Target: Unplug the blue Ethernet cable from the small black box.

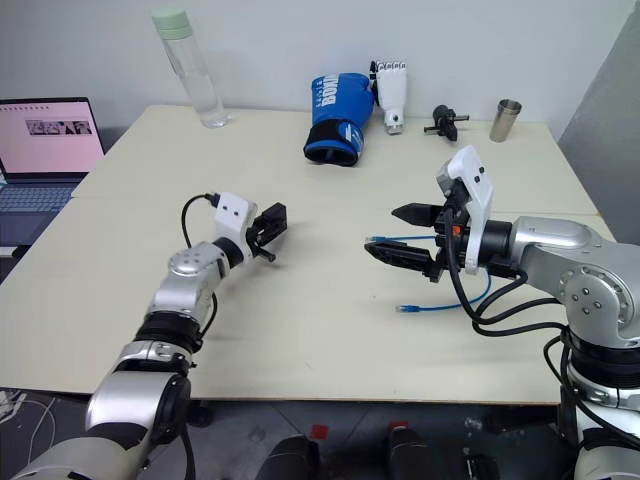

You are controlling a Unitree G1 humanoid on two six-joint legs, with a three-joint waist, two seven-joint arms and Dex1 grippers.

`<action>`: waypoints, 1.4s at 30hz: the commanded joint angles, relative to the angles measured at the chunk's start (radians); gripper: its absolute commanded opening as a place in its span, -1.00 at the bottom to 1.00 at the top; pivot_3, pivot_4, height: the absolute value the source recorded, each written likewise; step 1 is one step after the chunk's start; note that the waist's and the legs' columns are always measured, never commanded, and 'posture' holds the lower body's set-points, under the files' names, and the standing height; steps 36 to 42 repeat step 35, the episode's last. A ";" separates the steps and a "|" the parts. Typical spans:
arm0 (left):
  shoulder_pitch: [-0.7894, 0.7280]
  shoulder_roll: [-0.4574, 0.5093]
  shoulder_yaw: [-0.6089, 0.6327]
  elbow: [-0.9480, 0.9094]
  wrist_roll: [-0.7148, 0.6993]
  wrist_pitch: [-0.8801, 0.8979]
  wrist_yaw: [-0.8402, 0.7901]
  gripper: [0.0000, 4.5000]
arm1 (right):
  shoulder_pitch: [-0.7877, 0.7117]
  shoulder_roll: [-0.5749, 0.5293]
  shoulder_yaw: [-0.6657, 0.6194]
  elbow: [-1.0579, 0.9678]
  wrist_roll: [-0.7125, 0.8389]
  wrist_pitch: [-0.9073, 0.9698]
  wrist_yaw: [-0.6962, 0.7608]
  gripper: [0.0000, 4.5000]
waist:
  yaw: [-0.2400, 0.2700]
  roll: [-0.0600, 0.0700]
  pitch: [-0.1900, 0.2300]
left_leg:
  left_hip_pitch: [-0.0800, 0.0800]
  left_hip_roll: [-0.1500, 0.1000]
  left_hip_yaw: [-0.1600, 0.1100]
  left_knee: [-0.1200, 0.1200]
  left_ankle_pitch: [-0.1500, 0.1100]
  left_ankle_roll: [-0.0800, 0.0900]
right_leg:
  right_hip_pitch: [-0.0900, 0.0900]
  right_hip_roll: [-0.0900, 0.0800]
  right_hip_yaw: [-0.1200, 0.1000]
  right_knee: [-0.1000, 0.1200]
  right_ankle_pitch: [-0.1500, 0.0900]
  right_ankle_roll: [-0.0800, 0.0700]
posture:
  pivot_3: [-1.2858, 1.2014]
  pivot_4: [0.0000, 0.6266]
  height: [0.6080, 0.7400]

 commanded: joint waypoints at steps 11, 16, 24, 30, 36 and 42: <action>-0.060 0.001 0.071 0.148 -0.024 -0.105 0.032 0.32 | 0.004 -0.021 -0.014 -0.022 0.013 -0.028 -0.020 1.00 | -0.001 0.000 0.000 | 0.000 -0.001 0.000 0.000 0.000 0.000 | 0.001 -0.001 -0.001 0.000 0.000 0.001 | 0.03 -0.52 1.00; -0.038 0.035 0.088 0.051 -0.053 -0.041 -0.031 0.81 | 0.026 -0.036 -0.010 -0.020 0.000 -0.033 -0.025 1.00 | -0.001 0.000 0.000 | 0.000 -0.001 -0.001 0.000 0.000 0.000 | 0.001 -0.001 -0.001 0.000 0.000 0.001 | 0.03 -0.52 1.00; 0.001 0.159 0.086 -0.346 -0.151 0.308 -0.217 1.00 | 0.059 -0.061 -0.012 -0.015 -0.007 -0.053 -0.018 1.00 | -0.003 0.000 0.000 | 0.000 -0.001 -0.001 0.000 0.000 0.000 | 0.001 -0.001 -0.002 0.000 0.000 0.001 | 0.03 -0.52 1.00; 0.112 0.403 0.018 -0.649 -0.230 0.518 -0.569 1.00 | 0.131 -0.142 -0.045 -0.027 0.008 -0.055 0.043 1.00 | -0.006 0.000 0.000 | 0.001 -0.001 -0.002 -0.001 0.000 0.000 | 0.001 -0.001 -0.002 0.000 -0.001 0.002 | 0.03 -0.52 1.00; 0.174 0.571 0.029 -0.710 -0.306 0.598 -0.794 1.00 | 0.211 -0.237 -0.069 -0.012 0.004 -0.093 0.119 1.00 | -0.006 0.000 0.000 | 0.001 -0.001 -0.001 -0.001 0.000 0.000 | 0.001 -0.002 -0.002 -0.001 -0.002 0.002 | 0.03 -0.52 1.00; 0.174 0.571 0.029 -0.710 -0.306 0.598 -0.794 1.00 | 0.211 -0.237 -0.069 -0.012 0.004 -0.093 0.119 1.00 | -0.006 0.000 0.000 | 0.001 -0.001 -0.001 -0.001 0.000 0.000 | 0.001 -0.002 -0.002 -0.001 -0.002 0.002 | 0.03 -0.52 1.00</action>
